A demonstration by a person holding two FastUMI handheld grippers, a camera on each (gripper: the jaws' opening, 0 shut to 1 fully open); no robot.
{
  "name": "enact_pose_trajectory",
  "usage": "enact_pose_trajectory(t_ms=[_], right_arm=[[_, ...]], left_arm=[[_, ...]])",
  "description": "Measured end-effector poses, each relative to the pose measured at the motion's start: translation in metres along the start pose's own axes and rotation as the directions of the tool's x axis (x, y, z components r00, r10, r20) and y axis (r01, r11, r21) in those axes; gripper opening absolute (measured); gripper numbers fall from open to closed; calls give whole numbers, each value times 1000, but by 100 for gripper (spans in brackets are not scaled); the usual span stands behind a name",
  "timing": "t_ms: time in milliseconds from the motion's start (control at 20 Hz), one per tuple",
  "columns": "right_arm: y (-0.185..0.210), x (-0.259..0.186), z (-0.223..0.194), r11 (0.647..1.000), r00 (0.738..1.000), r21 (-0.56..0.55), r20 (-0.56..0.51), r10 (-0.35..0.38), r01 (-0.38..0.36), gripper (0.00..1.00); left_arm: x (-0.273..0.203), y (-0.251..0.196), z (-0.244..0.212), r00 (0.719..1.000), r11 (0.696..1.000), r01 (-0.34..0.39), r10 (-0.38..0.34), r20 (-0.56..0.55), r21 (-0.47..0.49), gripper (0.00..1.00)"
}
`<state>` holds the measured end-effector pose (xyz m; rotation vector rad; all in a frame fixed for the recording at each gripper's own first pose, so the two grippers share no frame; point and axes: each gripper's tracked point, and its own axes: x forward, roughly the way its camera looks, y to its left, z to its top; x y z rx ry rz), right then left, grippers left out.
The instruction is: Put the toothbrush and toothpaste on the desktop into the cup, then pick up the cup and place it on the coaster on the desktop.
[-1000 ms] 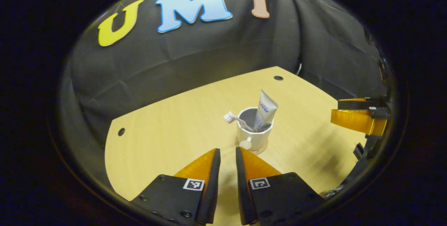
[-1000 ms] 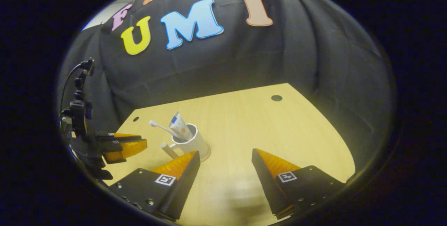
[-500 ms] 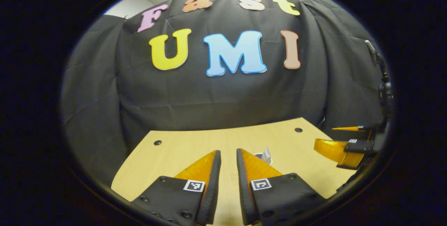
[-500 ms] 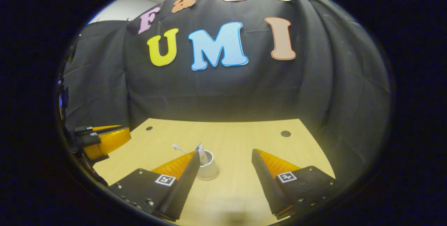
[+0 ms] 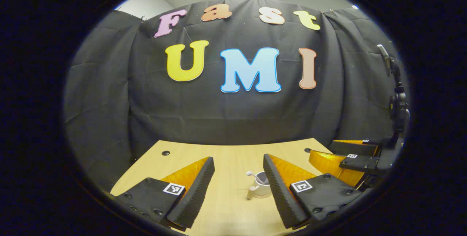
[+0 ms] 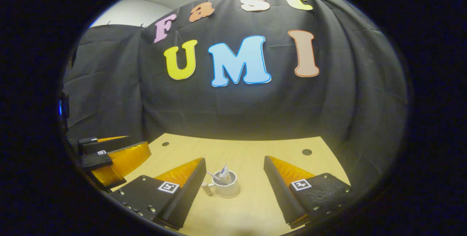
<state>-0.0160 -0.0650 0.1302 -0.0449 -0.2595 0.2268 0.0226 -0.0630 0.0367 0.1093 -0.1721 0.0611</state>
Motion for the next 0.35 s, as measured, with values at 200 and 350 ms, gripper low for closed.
enact_pose_trajectory(t_ms=[200, 350], right_arm=[[9, -1, 6, 1000, 1000, -5, 19, 2, -2, 95], [11, -2, 6, 1000, 1000, -9, 20, 0, 0, 95]], left_arm=[[-3, 13, 21, 997, 999, -32, 30, 72, 28, 100], [-5, 14, 25, 996, 999, -27, 24, 85, 35, 100]])
